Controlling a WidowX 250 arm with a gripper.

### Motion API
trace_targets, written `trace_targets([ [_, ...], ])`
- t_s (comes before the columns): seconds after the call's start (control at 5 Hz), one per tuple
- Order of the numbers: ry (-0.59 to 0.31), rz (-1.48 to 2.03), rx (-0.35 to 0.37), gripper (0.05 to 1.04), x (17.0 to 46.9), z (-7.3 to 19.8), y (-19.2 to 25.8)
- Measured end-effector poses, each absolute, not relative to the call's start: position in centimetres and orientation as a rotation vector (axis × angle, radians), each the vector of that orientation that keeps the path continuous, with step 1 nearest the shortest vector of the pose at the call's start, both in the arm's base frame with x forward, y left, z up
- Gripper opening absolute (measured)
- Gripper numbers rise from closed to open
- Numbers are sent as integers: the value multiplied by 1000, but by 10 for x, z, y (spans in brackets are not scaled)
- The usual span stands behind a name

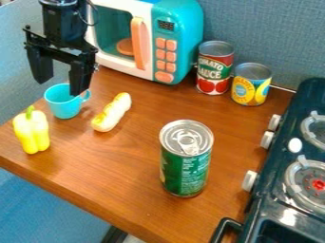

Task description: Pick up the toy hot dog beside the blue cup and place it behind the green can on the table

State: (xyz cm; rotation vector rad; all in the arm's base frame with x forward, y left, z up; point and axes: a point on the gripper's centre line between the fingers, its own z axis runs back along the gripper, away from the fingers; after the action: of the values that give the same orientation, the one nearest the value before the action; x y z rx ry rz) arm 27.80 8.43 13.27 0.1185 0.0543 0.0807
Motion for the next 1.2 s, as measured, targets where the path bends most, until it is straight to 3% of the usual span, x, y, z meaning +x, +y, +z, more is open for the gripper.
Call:
trace_targets([
  [0.2, 75, 81, 113, 1000, 278, 126, 83],
  [0.4, 61, 76, 125, 1000, 292, 102, 88],
  [0.6, 3, 62, 85, 1000, 309, 94, 85],
  [1.0, -22, 85, -16, 1000, 342, 84, 75],
  [1.2, -4, 104, -22, 1000, 353, 78, 77],
])
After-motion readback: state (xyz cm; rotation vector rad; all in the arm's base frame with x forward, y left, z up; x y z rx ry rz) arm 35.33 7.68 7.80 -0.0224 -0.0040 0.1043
